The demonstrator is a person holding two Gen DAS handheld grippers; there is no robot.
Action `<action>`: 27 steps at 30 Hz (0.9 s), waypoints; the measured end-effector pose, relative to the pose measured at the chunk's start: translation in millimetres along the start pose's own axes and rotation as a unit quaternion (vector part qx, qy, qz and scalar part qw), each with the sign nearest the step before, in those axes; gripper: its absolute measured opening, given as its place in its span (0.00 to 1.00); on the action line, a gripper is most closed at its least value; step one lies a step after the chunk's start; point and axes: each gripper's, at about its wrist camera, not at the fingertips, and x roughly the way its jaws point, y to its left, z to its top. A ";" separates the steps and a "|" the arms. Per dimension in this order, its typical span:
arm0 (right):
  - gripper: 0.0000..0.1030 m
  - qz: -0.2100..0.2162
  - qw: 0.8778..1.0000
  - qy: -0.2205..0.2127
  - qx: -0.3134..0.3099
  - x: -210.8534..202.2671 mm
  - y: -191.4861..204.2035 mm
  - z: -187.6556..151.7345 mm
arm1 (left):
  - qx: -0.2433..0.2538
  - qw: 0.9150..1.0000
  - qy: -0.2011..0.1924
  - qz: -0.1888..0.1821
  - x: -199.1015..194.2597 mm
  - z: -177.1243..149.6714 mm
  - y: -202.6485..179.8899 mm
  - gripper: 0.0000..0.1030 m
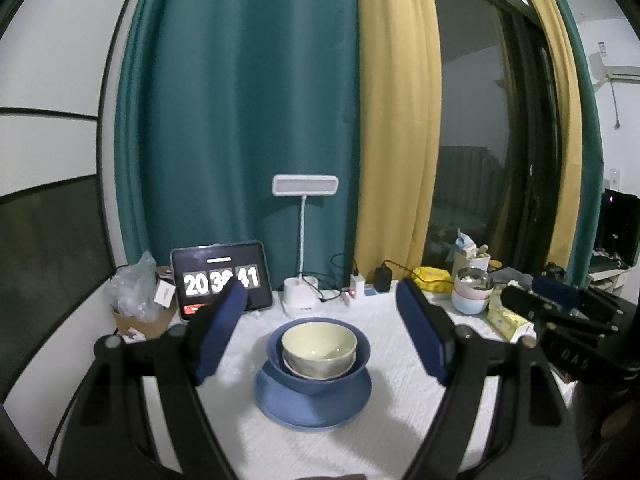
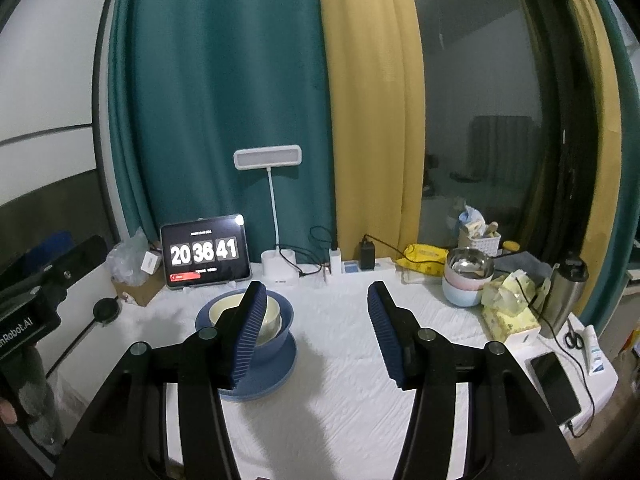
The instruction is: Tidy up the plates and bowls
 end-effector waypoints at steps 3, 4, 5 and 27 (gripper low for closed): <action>0.54 -0.001 1.000 -0.006 -0.003 -5.6 0.3 3.0 | -0.003 1.000 -0.005 0.003 -5.8 1.8 2.2 0.77; 0.54 -0.001 1.000 -0.009 -0.004 -7.5 0.6 3.9 | -0.004 1.000 -0.009 0.004 -8.6 2.4 3.2 0.77; 0.54 -0.001 1.000 -0.010 -0.005 -8.7 1.0 4.7 | -0.004 1.000 -0.015 0.008 -12.5 2.6 4.0 0.77; 0.55 -0.005 1.000 -0.018 -0.010 -15.0 1.2 9.2 | -0.003 1.000 -0.017 0.014 -17.8 8.7 5.2 0.77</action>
